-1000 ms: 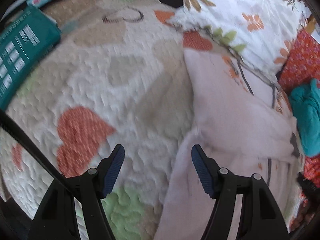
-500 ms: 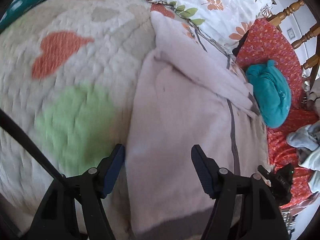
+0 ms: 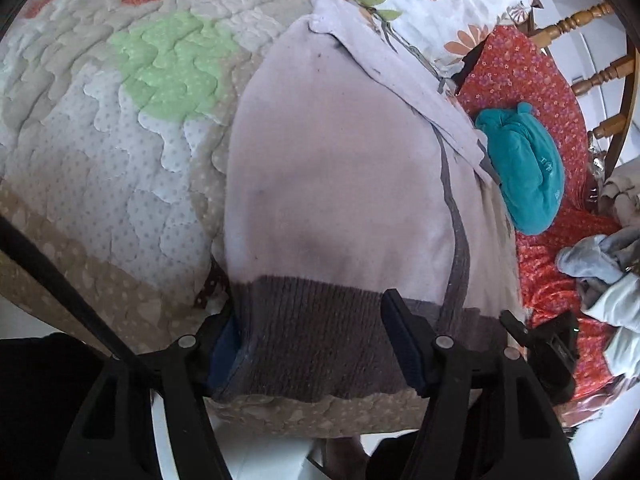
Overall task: Fold small clothes
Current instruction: 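Grasp the grey hem of the cardigan with both grippers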
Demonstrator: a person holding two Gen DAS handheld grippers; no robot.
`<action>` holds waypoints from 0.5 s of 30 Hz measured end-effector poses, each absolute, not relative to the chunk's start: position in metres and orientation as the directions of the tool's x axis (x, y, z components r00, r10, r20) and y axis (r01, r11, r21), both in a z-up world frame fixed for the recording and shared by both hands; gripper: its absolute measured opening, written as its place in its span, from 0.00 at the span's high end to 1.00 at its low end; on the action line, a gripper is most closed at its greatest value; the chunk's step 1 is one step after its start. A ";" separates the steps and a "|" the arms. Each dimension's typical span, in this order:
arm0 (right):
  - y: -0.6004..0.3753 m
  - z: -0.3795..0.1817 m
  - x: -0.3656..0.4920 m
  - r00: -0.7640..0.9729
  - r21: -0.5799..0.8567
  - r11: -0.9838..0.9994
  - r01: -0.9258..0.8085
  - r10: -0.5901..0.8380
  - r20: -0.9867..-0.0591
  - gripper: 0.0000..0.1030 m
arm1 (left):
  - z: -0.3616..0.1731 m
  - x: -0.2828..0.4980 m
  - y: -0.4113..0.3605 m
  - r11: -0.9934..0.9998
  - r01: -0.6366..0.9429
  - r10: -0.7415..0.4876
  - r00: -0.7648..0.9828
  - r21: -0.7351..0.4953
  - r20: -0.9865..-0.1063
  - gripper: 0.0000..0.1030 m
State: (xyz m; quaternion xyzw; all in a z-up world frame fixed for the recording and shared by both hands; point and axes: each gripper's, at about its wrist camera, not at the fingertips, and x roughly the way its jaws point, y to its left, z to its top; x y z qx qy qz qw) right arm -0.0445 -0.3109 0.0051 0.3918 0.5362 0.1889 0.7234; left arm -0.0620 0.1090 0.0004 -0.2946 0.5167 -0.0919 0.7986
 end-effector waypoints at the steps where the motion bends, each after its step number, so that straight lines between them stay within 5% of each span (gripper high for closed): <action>1: -0.309 0.006 -0.046 0.353 0.764 0.630 0.140 0.689 -0.633 0.52 | 0.002 -0.063 0.107 0.823 -0.151 -0.437 0.448 -0.548 -0.780 0.36; 2: -0.306 0.007 -0.049 0.352 0.755 0.642 0.133 0.682 -0.641 0.52 | 0.003 -0.063 0.106 0.833 -0.154 -0.420 0.449 -0.531 -0.789 0.41; 5: -0.299 0.011 -0.056 0.356 0.711 0.695 0.109 0.640 -0.681 0.57 | 0.002 -0.062 0.109 0.871 -0.215 -0.321 0.430 -0.442 -0.844 0.87; 6: -0.298 0.012 -0.056 0.358 0.683 0.722 0.107 0.613 -0.704 0.73 | 0.002 -0.061 0.113 0.856 -0.223 -0.343 0.429 -0.466 -0.836 0.93; 7: -0.295 0.013 -0.057 0.357 0.634 0.766 0.108 0.565 -0.744 0.90 | 0.003 -0.060 0.118 0.841 -0.245 -0.354 0.426 -0.483 -0.833 0.93; 15: -0.295 0.040 -0.079 0.349 0.640 0.768 0.026 0.593 -0.726 0.91 | 0.052 -0.100 0.133 0.874 -0.197 -0.308 0.483 -0.445 -0.819 0.95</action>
